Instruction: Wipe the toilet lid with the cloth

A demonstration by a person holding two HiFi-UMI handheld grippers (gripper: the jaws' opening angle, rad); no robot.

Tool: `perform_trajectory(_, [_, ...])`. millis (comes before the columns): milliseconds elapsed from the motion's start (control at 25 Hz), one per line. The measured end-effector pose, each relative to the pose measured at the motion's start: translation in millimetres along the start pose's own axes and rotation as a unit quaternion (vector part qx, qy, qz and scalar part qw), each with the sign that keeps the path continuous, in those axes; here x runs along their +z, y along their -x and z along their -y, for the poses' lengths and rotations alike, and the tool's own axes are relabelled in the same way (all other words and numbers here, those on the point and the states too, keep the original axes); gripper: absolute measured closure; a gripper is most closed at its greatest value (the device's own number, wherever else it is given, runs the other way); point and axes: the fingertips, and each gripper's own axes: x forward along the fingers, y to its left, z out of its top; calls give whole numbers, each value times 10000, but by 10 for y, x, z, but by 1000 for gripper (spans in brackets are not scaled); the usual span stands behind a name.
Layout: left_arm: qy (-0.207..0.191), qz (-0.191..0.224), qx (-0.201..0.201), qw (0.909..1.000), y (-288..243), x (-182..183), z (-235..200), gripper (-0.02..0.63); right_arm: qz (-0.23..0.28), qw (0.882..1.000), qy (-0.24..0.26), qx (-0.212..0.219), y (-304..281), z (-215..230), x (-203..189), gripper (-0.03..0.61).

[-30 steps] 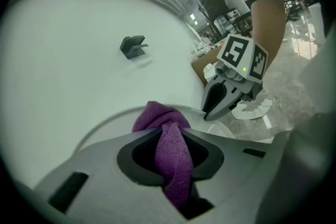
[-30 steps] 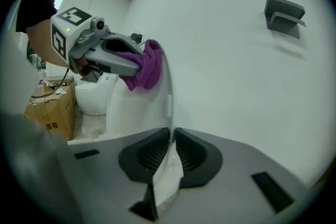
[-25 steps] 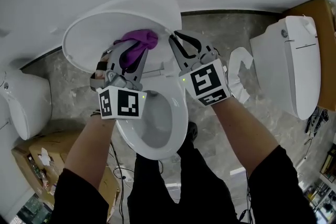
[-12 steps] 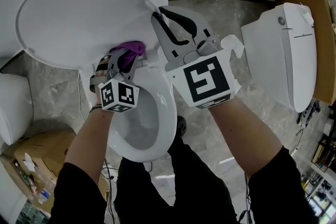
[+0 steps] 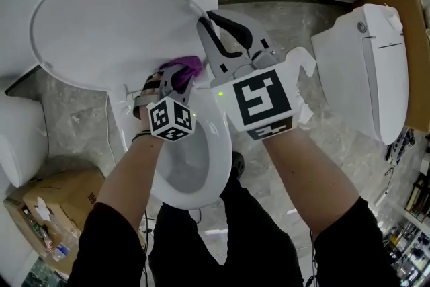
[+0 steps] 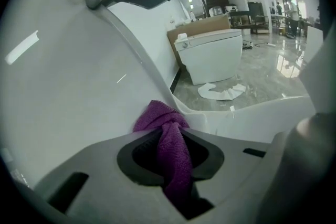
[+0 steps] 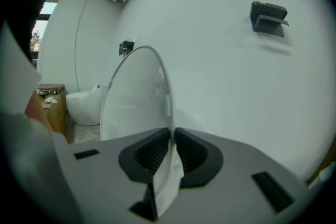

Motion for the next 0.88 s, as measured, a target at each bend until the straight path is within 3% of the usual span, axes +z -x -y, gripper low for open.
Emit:
perform_trajectory(600, [-435,291,415,9978,879,991,-936,534,-520,9985,90,-139,761,-54,268,543])
perform_trajectory(880, [-516,438,694,9953,1333,1361,-1324,534,-695,9971,277,-158,820,-7,407,543])
